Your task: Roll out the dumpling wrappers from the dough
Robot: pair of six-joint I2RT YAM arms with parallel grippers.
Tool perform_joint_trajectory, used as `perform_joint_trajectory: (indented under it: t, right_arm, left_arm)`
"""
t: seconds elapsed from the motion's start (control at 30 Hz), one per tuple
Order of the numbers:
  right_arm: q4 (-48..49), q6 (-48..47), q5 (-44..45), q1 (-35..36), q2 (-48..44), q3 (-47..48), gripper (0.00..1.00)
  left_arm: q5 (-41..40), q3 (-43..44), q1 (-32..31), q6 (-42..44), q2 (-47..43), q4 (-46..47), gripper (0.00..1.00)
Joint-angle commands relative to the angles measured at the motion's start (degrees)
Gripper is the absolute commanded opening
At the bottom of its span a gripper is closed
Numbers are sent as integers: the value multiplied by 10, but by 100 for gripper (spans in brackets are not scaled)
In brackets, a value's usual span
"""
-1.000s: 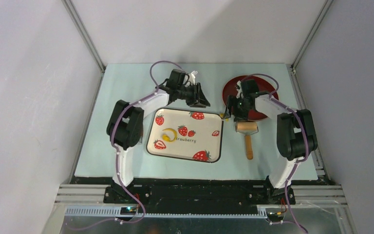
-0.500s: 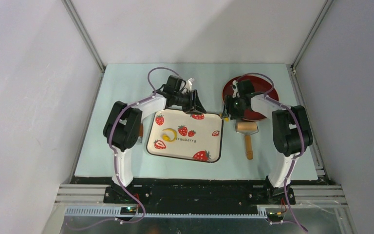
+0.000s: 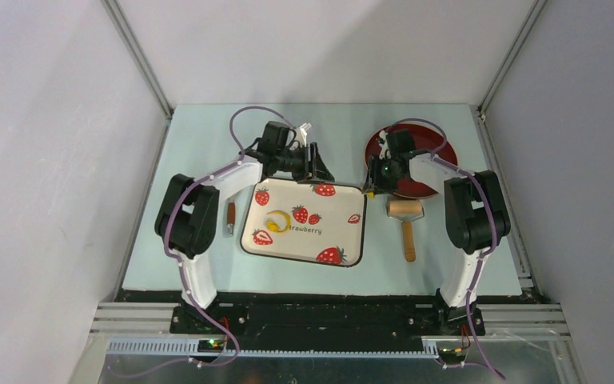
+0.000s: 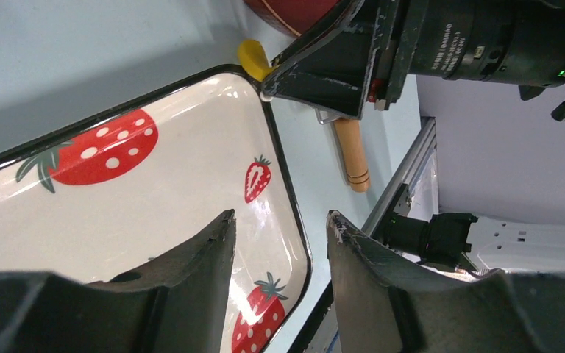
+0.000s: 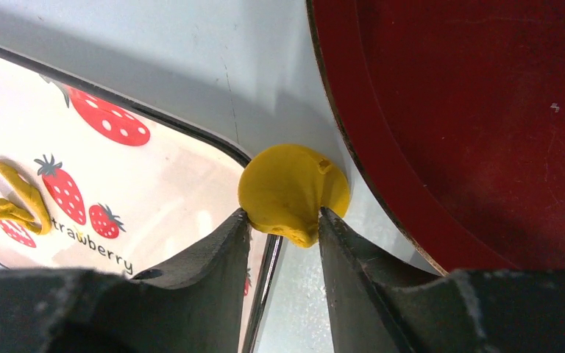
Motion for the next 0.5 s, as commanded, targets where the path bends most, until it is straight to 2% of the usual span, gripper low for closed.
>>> perform_joint_trajectory:
  t: [0.0,0.13,0.37,0.47]
  right_arm:
    - [12,-4,3,1,2,24,41]
    - [11,-6,4,4,-5,24,36]
    - [11,-8,1,4,-4,28,33]
    - [9,-9,2,3,-8,29,27]
  left_arm:
    - [10,-14,4,3,-23,24,53]
    - [16,-21,5,-1,-18,31,53]
    - [20,-31,6,-1,-18,35,53]
    - [19,-36,8,1,-22,36,53]
